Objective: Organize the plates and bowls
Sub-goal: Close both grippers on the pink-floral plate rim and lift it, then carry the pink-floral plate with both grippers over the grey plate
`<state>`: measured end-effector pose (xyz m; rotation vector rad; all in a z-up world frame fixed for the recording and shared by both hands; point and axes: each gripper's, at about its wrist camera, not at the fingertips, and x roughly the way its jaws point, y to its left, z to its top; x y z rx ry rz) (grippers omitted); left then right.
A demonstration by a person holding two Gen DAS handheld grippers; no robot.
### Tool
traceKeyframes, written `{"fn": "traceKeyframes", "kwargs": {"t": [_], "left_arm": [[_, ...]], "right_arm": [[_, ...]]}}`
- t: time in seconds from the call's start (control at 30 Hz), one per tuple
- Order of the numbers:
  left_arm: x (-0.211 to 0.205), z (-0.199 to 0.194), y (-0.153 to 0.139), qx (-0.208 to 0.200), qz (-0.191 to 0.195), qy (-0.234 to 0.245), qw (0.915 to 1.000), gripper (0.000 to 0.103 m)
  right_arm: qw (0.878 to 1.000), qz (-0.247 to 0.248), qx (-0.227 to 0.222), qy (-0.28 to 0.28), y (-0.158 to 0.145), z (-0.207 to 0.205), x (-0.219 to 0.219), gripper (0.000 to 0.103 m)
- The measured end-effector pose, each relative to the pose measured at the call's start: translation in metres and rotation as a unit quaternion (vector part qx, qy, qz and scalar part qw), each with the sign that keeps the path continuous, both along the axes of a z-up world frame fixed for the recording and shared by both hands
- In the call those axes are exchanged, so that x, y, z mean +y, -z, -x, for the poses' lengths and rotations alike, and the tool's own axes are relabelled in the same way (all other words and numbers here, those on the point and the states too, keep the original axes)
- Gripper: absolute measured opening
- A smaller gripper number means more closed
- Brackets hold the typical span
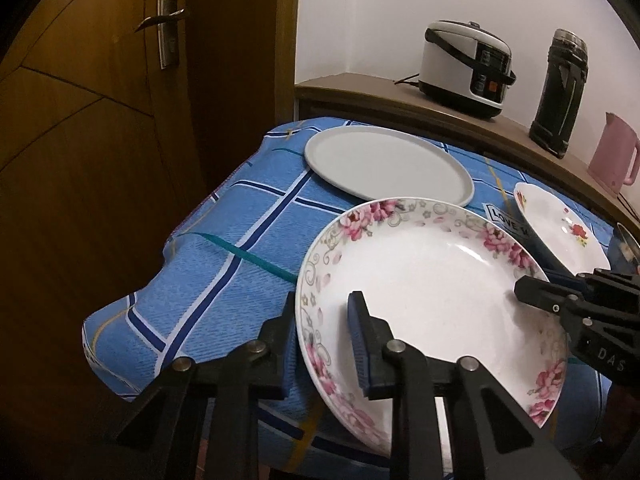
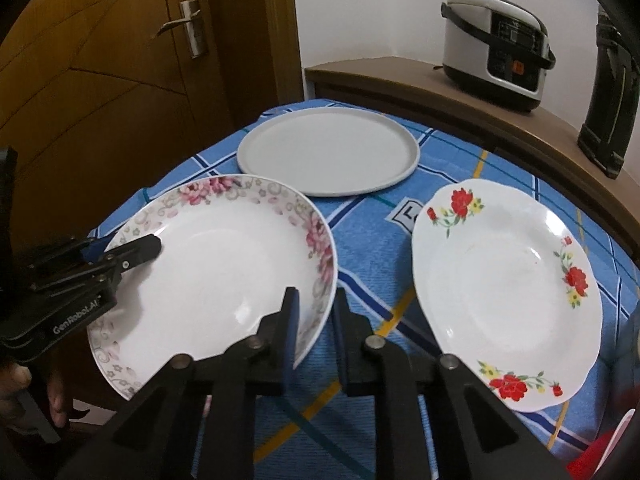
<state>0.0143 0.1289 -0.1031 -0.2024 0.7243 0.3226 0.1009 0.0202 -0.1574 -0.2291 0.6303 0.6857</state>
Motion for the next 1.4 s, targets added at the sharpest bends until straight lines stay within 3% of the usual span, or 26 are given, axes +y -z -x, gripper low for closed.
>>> {"fn": "traceKeyframes", "kwargs": {"t": [0.73, 1.4], "left_arm": [[-0.004, 0.001, -0.004, -0.011, -0.015, -0.011, 0.9998, 0.026], [0.0, -0.013, -0.028, -0.035, -0.032, -0.01, 0.9988, 0.026]], "right_arm": [[1.0, -0.019, -0.003, 0.001, -0.004, 0.004, -0.004, 0.016], [0.999, -0.031, -0.031, 0.004, -0.022, 0.001, -0.007, 0.016]]}}
